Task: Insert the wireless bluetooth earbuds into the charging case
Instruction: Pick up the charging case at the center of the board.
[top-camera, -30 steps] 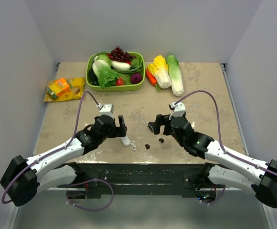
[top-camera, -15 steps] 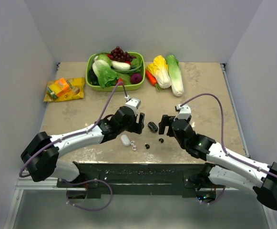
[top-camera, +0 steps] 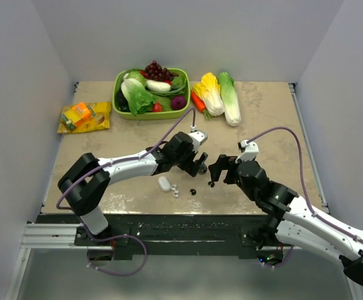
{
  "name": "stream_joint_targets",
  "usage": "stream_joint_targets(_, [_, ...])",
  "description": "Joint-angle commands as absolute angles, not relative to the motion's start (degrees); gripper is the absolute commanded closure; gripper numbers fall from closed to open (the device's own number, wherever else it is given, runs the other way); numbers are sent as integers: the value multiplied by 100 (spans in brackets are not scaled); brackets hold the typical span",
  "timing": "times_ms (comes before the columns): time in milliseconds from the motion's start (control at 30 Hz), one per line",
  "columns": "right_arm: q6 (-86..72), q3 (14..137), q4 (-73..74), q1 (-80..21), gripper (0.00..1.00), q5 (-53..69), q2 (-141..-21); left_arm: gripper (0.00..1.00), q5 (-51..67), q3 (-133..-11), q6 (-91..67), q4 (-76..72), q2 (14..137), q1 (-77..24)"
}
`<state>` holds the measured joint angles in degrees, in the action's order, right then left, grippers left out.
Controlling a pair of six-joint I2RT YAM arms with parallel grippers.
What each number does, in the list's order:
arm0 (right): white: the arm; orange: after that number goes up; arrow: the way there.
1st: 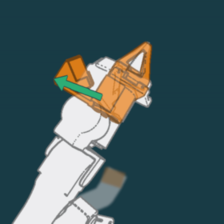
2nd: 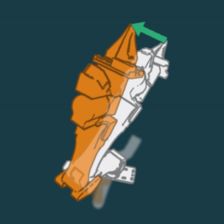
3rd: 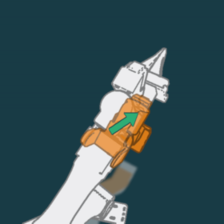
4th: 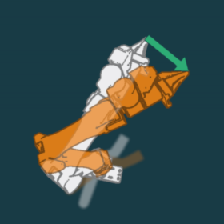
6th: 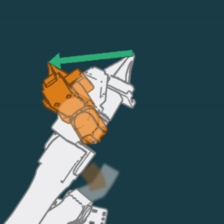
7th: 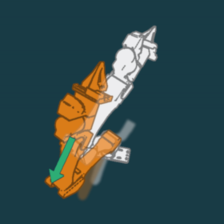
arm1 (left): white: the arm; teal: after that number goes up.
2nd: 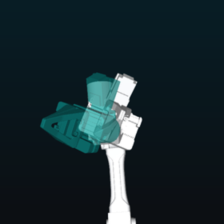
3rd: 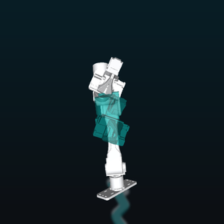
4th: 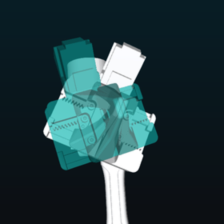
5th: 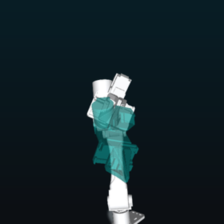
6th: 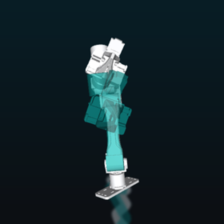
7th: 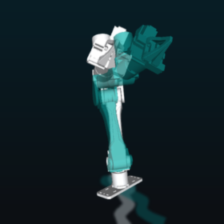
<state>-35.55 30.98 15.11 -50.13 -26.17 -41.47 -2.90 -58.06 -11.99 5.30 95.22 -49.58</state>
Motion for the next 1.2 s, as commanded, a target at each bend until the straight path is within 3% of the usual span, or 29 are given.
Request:
stream_joint_targets(0, [-3410,3498,1687,-5010,4,-2093,-3798,0,113,-6222,-388,704,9738,-4992])
stream_joint_targets(600, [-3199,3841,1889,-5019,2,-1468,-3313,2,369,-7198,562,896,10994,-4992])
stream_joint_targets(1167, [-3234,3744,1960,-5010,2,-1582,-3191,2,290,-7207,-182,818,11145,-5010])
